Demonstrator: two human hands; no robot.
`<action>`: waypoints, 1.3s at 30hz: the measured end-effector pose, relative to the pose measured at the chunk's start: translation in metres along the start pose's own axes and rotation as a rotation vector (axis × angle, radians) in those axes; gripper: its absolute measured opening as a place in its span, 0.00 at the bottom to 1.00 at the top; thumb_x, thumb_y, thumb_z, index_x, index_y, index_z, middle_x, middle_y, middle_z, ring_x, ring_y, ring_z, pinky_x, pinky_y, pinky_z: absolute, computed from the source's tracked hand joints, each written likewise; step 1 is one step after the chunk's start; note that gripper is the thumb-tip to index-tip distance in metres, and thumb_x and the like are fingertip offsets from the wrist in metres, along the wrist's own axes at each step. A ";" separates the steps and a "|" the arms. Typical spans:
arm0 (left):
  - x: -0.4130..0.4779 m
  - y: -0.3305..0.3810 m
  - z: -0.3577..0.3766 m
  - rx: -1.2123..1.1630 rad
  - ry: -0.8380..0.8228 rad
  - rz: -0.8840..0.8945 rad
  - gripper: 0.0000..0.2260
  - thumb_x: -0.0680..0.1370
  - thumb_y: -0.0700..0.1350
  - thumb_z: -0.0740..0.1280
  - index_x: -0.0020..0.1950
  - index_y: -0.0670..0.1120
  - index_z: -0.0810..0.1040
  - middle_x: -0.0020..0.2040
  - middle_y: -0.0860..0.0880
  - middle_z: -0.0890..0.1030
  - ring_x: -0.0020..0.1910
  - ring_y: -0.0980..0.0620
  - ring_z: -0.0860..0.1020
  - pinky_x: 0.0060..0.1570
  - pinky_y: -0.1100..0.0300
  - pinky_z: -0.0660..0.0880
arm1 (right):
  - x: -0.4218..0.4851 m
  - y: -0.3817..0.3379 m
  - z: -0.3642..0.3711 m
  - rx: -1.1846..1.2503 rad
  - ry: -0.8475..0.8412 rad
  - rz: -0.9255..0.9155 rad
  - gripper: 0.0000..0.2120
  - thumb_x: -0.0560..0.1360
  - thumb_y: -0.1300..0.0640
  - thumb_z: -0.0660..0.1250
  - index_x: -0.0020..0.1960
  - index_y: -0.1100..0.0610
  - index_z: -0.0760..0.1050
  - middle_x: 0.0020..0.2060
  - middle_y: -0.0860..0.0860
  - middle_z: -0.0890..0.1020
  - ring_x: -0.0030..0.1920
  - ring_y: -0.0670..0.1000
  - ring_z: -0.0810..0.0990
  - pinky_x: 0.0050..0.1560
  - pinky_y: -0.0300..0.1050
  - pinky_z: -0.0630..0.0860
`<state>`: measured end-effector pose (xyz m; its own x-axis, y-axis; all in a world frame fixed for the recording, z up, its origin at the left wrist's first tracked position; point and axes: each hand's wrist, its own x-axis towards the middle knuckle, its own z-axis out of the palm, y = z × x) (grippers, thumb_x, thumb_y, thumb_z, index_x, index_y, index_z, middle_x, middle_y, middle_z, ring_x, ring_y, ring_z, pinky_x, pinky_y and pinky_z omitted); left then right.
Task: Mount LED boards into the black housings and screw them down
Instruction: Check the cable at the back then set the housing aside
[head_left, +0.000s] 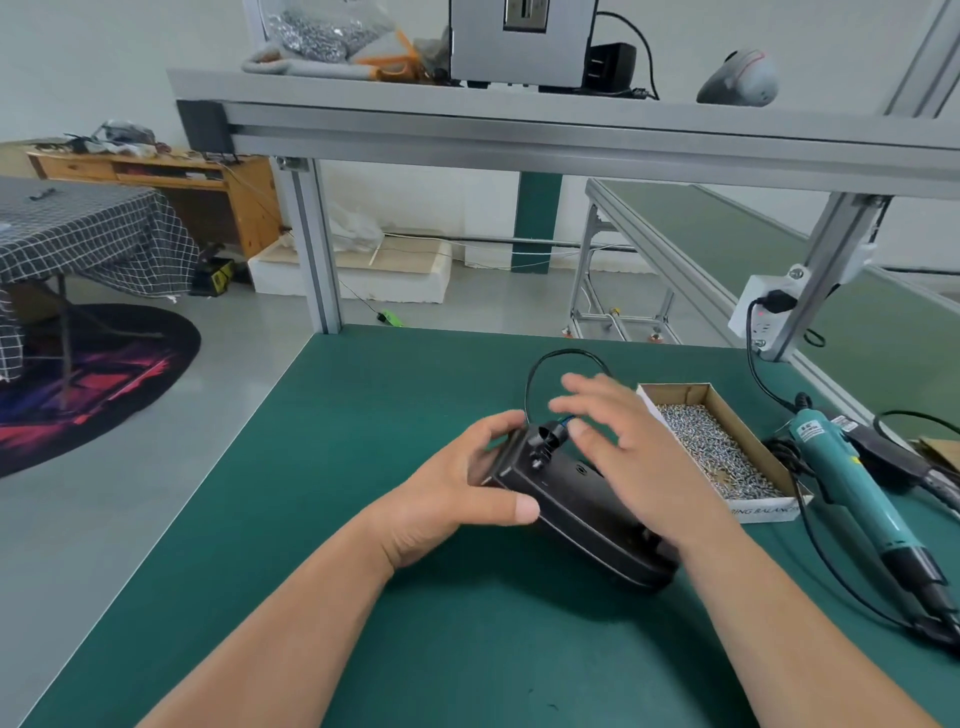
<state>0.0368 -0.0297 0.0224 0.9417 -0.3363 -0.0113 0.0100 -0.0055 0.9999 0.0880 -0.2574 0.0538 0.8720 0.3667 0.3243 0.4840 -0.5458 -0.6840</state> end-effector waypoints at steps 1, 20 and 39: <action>0.000 0.001 -0.002 -0.031 0.026 0.006 0.45 0.65 0.47 0.80 0.80 0.49 0.66 0.74 0.56 0.78 0.73 0.56 0.76 0.69 0.57 0.75 | -0.001 -0.002 0.001 -0.024 -0.032 -0.034 0.15 0.85 0.58 0.64 0.65 0.41 0.79 0.69 0.32 0.73 0.74 0.29 0.59 0.69 0.22 0.50; 0.005 0.004 0.015 -0.545 0.072 0.005 0.45 0.64 0.62 0.84 0.79 0.54 0.74 0.79 0.43 0.73 0.74 0.40 0.76 0.66 0.46 0.79 | -0.003 -0.002 0.017 0.384 0.102 0.031 0.16 0.76 0.62 0.76 0.55 0.41 0.85 0.50 0.40 0.88 0.54 0.41 0.86 0.59 0.39 0.77; 0.007 0.004 0.022 -0.567 0.002 0.095 0.43 0.69 0.58 0.82 0.80 0.49 0.71 0.78 0.34 0.68 0.75 0.34 0.73 0.75 0.37 0.70 | 0.000 -0.002 0.018 0.575 0.076 0.050 0.06 0.75 0.55 0.72 0.51 0.51 0.85 0.40 0.53 0.87 0.42 0.49 0.85 0.49 0.39 0.80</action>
<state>0.0362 -0.0527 0.0259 0.9480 -0.3086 0.0780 0.1036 0.5308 0.8412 0.0862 -0.2429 0.0434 0.9060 0.2841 0.3139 0.3426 -0.0564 -0.9378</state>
